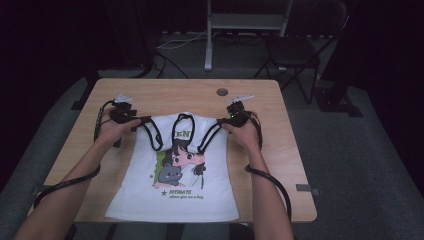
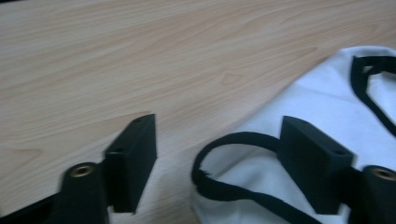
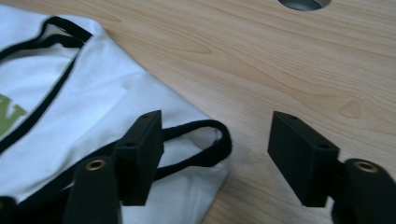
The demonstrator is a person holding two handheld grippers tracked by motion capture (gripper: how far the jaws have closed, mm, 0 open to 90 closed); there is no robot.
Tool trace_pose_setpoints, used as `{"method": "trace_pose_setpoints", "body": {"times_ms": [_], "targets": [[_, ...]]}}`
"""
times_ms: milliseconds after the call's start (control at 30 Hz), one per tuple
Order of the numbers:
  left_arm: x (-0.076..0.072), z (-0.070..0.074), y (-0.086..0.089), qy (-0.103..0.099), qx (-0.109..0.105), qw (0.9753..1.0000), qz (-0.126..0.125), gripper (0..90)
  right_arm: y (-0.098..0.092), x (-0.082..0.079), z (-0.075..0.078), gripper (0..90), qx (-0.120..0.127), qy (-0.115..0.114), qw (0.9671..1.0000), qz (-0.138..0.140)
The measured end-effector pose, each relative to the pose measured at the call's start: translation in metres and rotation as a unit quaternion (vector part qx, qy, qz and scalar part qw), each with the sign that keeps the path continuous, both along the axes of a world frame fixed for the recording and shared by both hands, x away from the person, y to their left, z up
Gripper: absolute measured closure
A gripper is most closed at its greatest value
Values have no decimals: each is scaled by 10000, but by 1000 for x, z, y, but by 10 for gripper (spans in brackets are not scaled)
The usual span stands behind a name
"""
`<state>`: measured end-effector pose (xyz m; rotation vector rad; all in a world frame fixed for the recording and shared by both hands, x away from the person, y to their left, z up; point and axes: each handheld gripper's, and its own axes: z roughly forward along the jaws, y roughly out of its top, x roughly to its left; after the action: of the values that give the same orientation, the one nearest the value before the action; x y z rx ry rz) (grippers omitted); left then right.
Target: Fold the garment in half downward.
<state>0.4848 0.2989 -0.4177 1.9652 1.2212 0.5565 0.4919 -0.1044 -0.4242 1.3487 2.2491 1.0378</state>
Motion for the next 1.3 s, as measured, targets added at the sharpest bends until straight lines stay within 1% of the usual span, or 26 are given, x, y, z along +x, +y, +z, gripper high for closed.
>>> {"method": "trace_pose_setpoints", "body": {"times_ms": [133,233,300,367,533,633,700,767,867,1000,1033,1167,1300], "targets": [[0,-2,-1,65,-9,10000,-71,350,-1,2,-3,433,31,59,10000,-27],[0,-4,-2,97,-37,9999,-134,367,0,2,-4,451,-26,85,10000,16],[0,-5,-3,110,-92,9998,-146,385,1,3,-5,450,-53,101,9999,47],[1,-6,-3,146,-79,9997,-155,395,1,3,-5,448,-56,135,9999,49],[2,-7,-2,160,-100,9997,-136,405,1,4,-5,443,-156,158,9997,63],[3,-7,-1,175,-148,9996,-167,423,2,5,-6,477,-159,216,9996,85],[3,-8,-1,202,-145,9995,-200,439,3,5,-6,524,-158,193,9996,117],[3,-9,-1,231,-134,9995,-195,456,5,4,-6,587,-240,141,9995,159],[3,-11,0,254,-117,9994,-212,506,8,2,-7,656,-301,88,9992,232],[3,-13,0,314,-136,9992,-193,600,10,0,-6,700,-314,85,9992,244],[3,-14,1,326,-193,9991,-169,624,11,0,-6,707,-297,83,9993,232],[5,-16,3,442,-262,9986,-131,712,11,0,-7,705,-246,82,9994,222],[6,-16,5,465,-321,9984,-49,777,11,0,-5,706,-207,58,9995,229]]}}
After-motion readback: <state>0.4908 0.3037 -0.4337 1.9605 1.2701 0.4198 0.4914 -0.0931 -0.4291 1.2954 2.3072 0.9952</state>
